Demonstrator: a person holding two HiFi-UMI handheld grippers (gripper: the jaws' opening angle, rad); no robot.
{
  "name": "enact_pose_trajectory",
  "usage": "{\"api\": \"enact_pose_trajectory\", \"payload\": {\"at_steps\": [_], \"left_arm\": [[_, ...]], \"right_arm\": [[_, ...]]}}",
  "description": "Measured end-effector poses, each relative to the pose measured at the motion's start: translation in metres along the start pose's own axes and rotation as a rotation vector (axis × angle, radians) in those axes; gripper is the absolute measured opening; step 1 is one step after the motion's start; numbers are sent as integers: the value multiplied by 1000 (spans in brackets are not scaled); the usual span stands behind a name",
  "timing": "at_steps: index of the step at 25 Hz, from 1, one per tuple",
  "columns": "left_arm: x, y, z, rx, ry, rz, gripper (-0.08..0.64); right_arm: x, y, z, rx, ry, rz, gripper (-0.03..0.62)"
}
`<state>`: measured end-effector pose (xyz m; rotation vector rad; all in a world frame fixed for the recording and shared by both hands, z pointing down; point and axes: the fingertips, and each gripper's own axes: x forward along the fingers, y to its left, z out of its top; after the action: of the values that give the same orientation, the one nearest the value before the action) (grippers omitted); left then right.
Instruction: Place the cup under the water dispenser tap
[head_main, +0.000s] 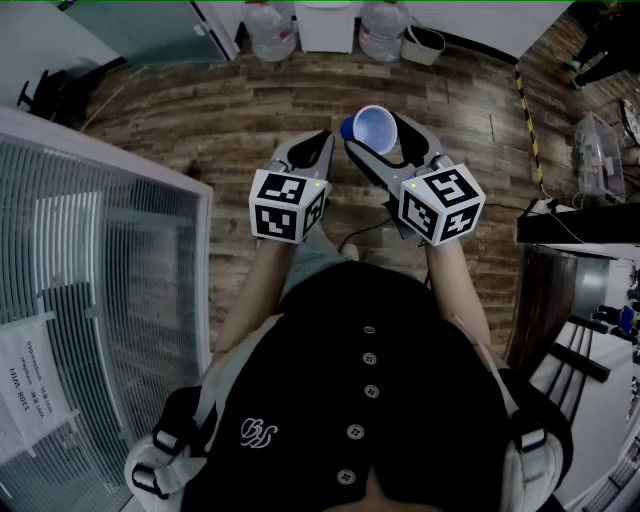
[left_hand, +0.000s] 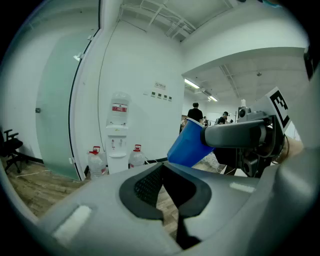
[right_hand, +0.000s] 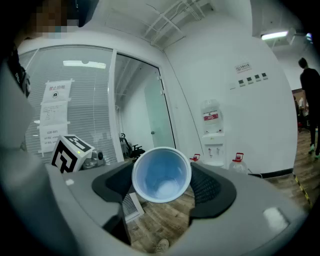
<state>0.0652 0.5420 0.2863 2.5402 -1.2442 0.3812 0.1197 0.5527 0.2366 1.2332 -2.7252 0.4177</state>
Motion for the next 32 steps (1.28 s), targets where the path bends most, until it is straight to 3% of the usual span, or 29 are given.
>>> {"api": "enact_pose_trajectory", "payload": {"at_steps": [22,32], "left_arm": [[-3,7,0,-17,-7,-5,0],[12,25,4,-35,-6,-25,0]], "right_arm": [[8,0,-13,-1,50,-40,348],[34,-11,-14,13,87,-1,347]]}}
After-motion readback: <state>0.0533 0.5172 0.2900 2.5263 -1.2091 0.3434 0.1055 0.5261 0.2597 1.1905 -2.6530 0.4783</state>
